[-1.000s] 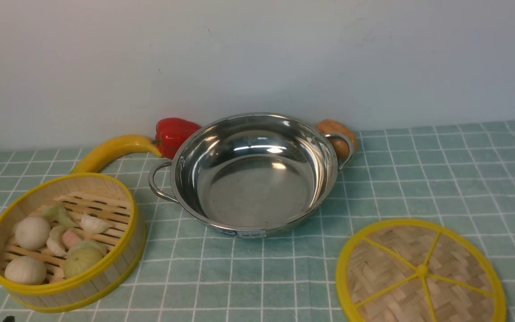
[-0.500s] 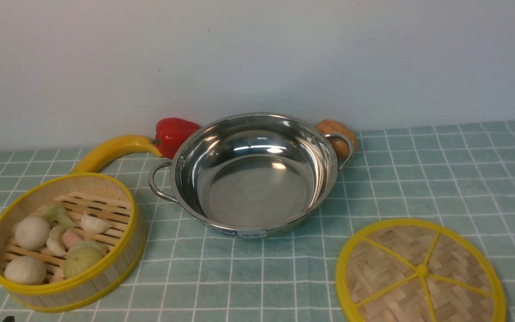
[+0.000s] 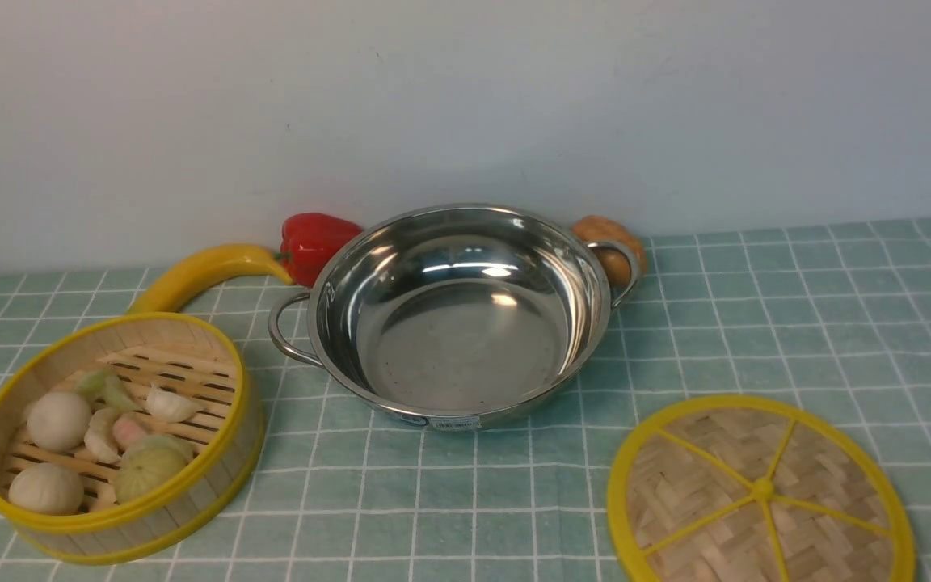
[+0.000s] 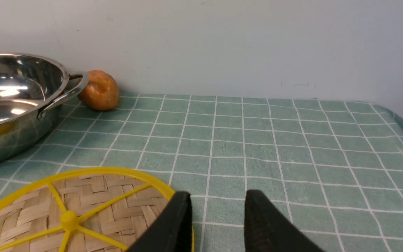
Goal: Place the steamer in the pot on the blue tablecloth, and put the lid on the steamer.
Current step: 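Grasp the rim of the steamer basket holding the buns with the left gripper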
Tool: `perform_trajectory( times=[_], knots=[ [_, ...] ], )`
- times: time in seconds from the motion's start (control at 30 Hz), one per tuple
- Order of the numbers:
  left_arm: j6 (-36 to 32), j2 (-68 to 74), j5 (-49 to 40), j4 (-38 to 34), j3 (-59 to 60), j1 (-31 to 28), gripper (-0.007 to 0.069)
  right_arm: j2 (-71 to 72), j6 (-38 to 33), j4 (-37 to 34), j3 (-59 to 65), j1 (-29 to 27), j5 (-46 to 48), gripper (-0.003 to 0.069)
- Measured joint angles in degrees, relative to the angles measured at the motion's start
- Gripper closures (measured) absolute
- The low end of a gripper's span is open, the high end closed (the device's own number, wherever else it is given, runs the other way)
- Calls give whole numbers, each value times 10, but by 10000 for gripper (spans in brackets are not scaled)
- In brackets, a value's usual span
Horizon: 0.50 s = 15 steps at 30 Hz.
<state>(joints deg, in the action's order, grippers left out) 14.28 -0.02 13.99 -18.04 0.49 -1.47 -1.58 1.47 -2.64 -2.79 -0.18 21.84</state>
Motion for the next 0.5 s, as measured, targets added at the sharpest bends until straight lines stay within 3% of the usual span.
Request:
perform_trajectory(
  times=[0.33,0.5],
  knots=[
    [-2,0,123,-1,0,0,330,0,0,0,0,0,0,419],
    [-9,0,259,24,0,0,330,0,0,0,0,0,0,419]
  ],
)
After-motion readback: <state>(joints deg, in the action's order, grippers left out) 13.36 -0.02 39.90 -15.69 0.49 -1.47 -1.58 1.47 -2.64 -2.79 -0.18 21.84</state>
